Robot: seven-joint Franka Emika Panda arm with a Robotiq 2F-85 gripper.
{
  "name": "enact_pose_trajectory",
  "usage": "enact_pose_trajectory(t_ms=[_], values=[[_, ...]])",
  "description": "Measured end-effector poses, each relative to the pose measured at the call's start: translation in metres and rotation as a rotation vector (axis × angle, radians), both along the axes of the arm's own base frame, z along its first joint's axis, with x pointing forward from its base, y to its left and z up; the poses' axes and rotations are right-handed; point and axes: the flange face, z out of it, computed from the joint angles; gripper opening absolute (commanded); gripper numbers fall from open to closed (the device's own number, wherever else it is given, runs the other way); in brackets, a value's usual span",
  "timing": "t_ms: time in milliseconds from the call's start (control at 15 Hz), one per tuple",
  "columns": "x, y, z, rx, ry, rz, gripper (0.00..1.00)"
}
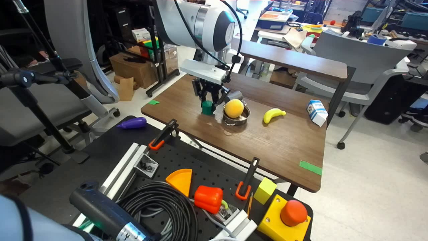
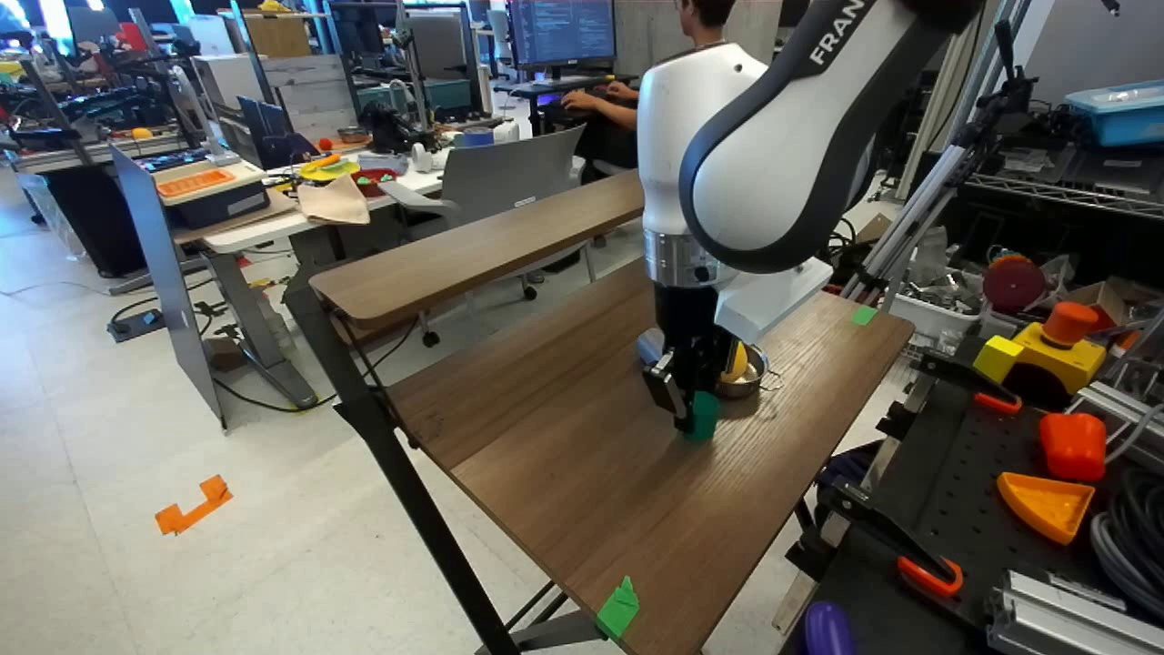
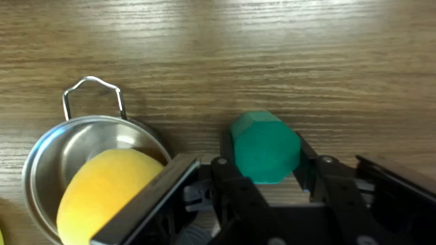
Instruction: Pick the green object and put it on the left of the table
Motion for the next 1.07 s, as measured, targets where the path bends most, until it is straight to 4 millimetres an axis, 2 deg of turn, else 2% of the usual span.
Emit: enact_pose_trajectory(t_ms=[133,200,533,600,800,1067], values=[[0.007,0.001,0.000,0.002,-0.010,0.001,0.18],[0.010,0.001,0.000,0.003,-0.014,0.002,0.61],[0.011,0.001,-0.004,0.001,-0.008,0.001,0.96],[0.010,0.000,-0.005,0.001,-0.005,0.002,1.00],[0.004,-0.001,-0.003,0.000,0.001,0.010,1.00],[-0.018,-0.007,0.020,0.006,-0.014,0.038,1.00]])
